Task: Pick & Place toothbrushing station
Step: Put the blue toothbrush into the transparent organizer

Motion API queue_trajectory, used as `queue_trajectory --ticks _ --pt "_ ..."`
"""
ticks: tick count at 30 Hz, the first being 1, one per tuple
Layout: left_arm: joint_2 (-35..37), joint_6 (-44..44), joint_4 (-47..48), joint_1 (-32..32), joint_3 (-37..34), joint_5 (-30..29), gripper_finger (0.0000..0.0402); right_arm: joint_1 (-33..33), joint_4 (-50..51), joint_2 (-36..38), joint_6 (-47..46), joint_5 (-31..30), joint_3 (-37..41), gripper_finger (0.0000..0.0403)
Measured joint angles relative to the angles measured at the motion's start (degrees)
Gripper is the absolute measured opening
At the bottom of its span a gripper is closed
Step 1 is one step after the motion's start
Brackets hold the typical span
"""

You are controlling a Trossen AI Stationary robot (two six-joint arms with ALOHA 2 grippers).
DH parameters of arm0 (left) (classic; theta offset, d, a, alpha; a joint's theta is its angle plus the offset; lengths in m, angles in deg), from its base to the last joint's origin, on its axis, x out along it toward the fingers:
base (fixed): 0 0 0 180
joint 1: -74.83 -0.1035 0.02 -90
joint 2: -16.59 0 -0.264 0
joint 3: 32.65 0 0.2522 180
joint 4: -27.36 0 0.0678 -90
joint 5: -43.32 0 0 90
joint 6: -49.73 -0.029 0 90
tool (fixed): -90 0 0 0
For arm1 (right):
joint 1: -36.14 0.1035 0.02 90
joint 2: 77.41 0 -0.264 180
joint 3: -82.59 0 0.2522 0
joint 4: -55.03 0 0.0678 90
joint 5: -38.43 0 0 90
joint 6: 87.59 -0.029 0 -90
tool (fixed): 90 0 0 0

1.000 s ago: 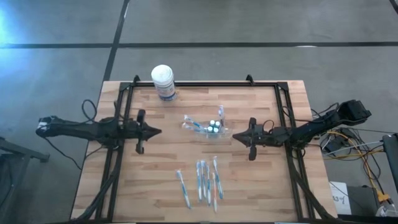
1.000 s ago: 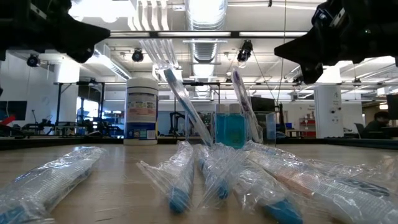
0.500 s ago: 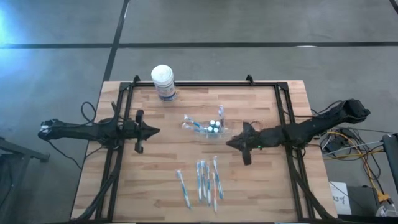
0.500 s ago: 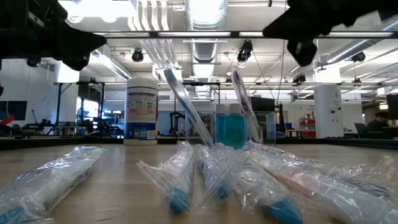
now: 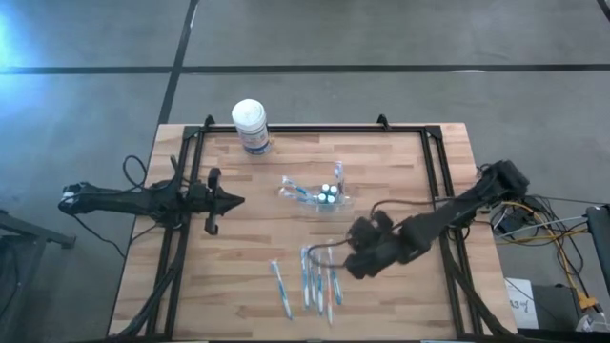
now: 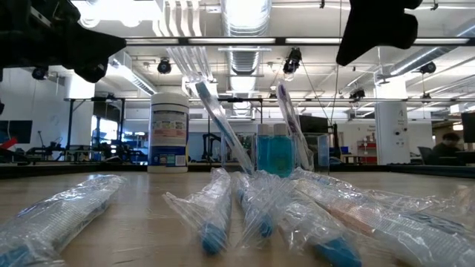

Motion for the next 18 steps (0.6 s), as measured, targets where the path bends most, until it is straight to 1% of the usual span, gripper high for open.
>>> queue_trajectory --ticks 3,7,9,12,16,18 --pt "-0.02 0.28 0.02 0.04 0.00 0.51 0.0017 0.02 -0.06 -6.37 2.22 3.59 -4.72 0.0008" --pt "-0.04 0.26 0.09 0.04 0.00 1.54 0.0013 -0.28 0.18 -14.44 4.54 5.65 -9.93 0.0017" --pt "-0.04 0.07 0.26 0.04 0.00 1.89 0.0008 -0.73 1.51 -17.73 5.17 6.98 -12.33 0.0032" --pt "-0.04 -0.65 1.37 0.04 0.00 1.99 0.0005 -1.80 6.51 -21.92 5.15 8.67 -16.06 0.0062" --pt "-0.04 -0.78 2.13 0.04 -0.41 2.01 0.0010 -2.94 10.48 -25.59 5.01 8.61 -19.06 0.0107" --pt "-0.06 -0.42 2.11 0.04 -0.54 2.01 0.0015 -3.63 10.65 -26.61 2.62 8.65 -19.57 0.0128"
